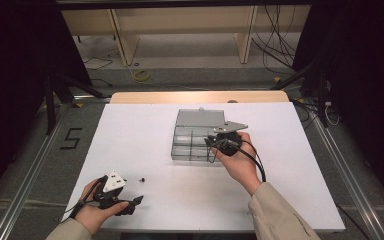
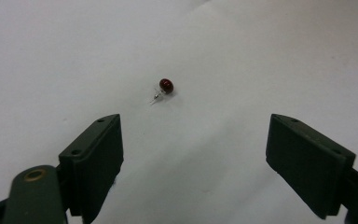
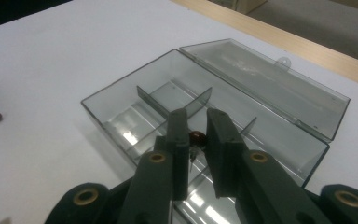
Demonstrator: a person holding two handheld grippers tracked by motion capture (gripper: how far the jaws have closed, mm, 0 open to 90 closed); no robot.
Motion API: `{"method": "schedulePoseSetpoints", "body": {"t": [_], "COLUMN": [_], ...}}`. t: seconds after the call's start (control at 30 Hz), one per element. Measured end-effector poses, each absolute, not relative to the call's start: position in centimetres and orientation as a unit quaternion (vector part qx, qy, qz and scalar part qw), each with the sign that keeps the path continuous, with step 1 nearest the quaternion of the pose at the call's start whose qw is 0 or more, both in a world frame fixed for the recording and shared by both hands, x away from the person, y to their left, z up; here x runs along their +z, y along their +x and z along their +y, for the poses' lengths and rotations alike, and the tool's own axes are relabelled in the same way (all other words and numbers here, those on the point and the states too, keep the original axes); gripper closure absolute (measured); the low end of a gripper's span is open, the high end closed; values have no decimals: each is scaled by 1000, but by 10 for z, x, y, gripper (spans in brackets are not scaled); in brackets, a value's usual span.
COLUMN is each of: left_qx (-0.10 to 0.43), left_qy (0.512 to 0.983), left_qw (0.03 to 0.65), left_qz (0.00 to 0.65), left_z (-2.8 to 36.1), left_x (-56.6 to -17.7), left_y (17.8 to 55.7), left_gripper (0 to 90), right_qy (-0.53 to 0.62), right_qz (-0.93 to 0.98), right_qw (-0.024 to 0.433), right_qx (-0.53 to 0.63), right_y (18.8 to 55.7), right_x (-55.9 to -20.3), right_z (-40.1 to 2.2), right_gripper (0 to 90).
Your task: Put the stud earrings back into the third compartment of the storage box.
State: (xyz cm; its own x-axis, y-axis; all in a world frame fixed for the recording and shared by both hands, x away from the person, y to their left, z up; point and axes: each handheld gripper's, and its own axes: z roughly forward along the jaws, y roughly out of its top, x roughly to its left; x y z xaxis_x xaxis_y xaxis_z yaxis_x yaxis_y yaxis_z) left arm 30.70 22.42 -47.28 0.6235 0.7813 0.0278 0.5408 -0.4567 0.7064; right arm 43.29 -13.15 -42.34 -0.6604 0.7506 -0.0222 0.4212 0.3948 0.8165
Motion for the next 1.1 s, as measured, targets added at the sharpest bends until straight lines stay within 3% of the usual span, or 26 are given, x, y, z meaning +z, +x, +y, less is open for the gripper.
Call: {"method": "schedulePoseSetpoints", "body": {"t": [0.67,1.1], "left_qx": [180,176], "left_qy": [833,835], "left_qw": [342,340], "left_qz": [395,394], "left_z": [224,223], "left_x": [-473,-473], "left_y": [307,307], "left_gripper": [187,187], "right_qy": [382,398], "right_qz": [805,809], "right_qw": [230,227], "right_qx": [391,368], "right_y": [459,475], "right_x": [-433,-440], "right_z": [-138,-140], "right_gripper": [798,794]}}
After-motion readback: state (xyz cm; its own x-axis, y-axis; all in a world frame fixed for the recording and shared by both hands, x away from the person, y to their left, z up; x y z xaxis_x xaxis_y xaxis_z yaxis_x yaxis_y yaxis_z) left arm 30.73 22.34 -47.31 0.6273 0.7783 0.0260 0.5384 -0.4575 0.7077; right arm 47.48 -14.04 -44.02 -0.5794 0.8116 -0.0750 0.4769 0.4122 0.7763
